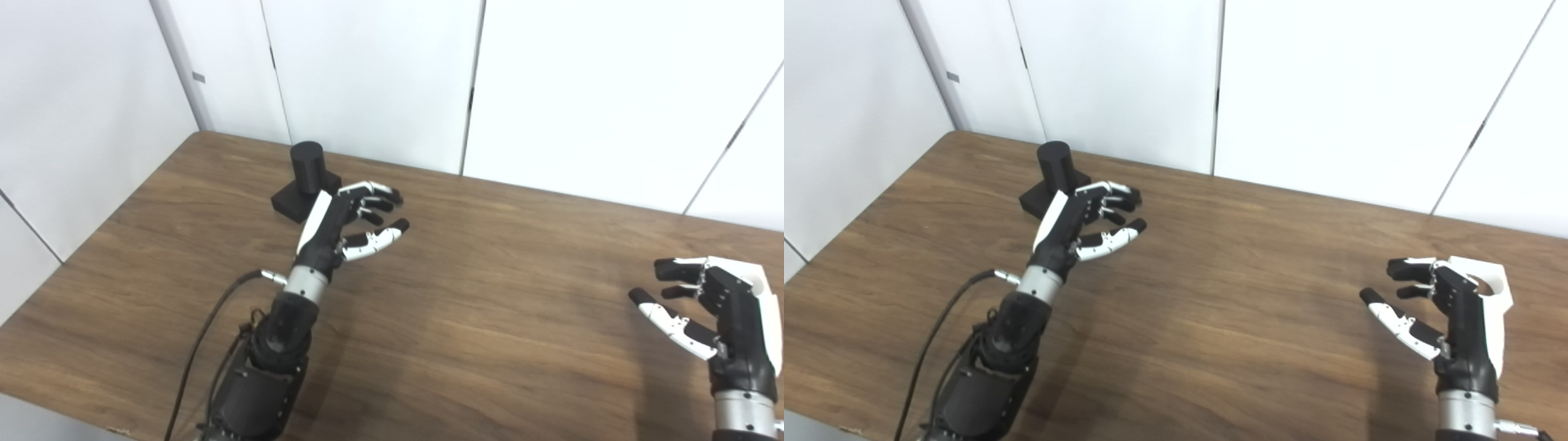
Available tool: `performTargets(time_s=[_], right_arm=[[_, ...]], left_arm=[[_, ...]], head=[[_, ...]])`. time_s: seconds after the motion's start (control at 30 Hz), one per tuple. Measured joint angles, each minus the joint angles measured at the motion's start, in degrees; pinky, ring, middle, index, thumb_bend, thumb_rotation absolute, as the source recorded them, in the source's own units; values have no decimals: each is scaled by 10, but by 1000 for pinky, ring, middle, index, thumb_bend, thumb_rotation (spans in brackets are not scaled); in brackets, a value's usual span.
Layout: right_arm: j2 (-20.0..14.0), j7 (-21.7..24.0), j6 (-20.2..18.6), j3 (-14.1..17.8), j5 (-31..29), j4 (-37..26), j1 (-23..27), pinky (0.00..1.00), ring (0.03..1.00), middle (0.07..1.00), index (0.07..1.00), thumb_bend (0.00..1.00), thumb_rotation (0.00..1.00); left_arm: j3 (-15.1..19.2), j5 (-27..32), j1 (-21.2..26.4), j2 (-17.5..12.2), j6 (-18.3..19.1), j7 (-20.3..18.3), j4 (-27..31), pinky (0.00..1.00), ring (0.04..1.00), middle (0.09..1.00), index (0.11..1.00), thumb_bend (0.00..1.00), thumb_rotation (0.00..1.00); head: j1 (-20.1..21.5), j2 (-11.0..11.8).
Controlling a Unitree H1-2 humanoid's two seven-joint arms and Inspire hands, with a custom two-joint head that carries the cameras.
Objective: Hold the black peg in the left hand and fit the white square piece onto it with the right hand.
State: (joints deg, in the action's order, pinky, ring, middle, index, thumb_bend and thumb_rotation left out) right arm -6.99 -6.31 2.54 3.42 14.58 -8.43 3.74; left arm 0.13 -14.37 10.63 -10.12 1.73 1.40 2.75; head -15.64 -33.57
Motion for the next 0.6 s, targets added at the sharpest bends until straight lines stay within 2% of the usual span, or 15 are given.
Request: performTargets(time_s=[0.17,0.37,0.47,0.6], right_arm=[[0,2,0,1,0,0,0,489,600,611,491,495,126],[0,5,-6,1,0,-1,0,506,615,620,491,495,128],[0,5,-10,1,0,-2,0,495,610,619,491,495,128],[0,5,-10,1,0,-1,0,491,611,618,491,495,129]], left_arm=[[1,-37,12,-9,4,7,-2,597,747,803,759,708,242],[17,-49,35,-11,7,22,-13,603,757,818,806,717,284],[25,-67,53,-17,22,29,-14,608,774,827,810,714,262],[27,-94,85,-44,58,28,-22,653,789,824,812,727,304]], head=[[-3,1],[-4,1],[-4,0],[-8,4]])
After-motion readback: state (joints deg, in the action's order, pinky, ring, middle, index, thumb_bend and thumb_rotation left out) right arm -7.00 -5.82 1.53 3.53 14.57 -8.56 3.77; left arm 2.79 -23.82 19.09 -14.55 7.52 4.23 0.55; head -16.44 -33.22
